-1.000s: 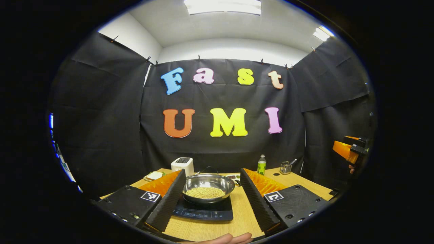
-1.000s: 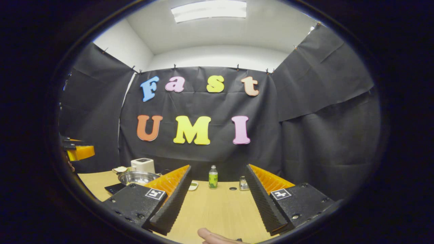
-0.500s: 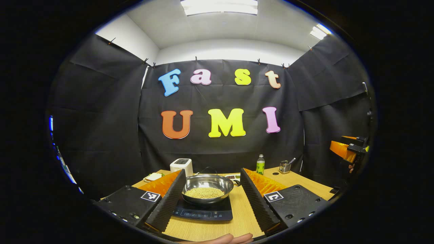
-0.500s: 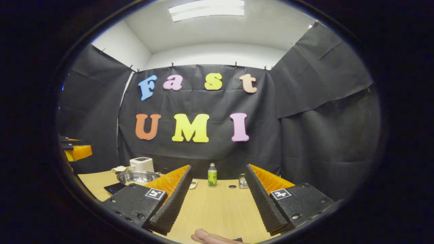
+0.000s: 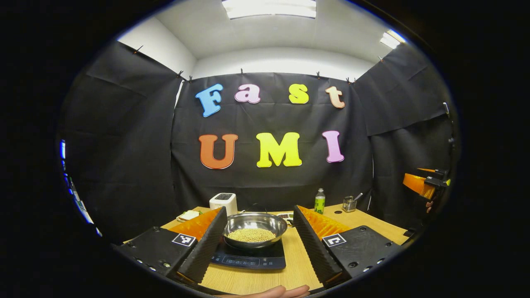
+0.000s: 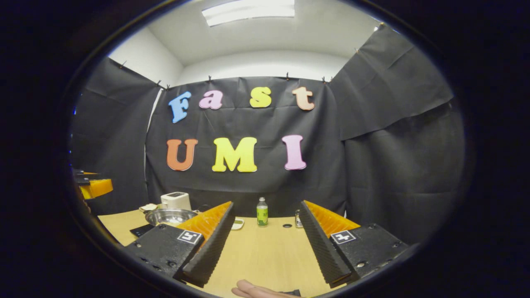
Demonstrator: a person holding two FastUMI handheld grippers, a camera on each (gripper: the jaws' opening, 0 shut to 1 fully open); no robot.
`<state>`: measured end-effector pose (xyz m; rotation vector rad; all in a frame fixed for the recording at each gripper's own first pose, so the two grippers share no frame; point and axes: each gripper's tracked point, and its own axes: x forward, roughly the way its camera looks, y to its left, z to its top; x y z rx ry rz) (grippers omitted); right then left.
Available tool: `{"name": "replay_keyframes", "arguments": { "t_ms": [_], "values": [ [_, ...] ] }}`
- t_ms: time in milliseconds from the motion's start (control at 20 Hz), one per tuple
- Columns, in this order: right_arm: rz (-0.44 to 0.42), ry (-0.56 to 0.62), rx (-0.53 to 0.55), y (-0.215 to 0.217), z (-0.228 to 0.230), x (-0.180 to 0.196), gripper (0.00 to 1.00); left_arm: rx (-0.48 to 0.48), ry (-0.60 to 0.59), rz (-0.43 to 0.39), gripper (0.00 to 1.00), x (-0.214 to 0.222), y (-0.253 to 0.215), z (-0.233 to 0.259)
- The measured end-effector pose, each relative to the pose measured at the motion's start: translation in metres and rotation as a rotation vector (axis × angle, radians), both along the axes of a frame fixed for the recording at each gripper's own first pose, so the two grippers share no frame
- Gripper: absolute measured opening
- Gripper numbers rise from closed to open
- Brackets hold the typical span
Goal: First push the handle of the pot to place it horizontally, then grasp the pot with both hands and set it on the induction cooktop.
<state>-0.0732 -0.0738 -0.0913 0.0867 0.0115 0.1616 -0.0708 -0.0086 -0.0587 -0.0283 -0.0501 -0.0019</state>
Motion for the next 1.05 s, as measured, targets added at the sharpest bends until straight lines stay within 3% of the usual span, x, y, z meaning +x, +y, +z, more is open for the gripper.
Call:
{"name": "replay_keyframes", "arguments": {
  "t_ms": [1050],
  "values": [
    [-0.005, -0.009, -0.001, -0.0025, -0.0007, 0.0019, 0.98, 0.006, 0.0, 0.004, 0.95, -0.0013, 0.0003, -0.0054]
  ]
}}
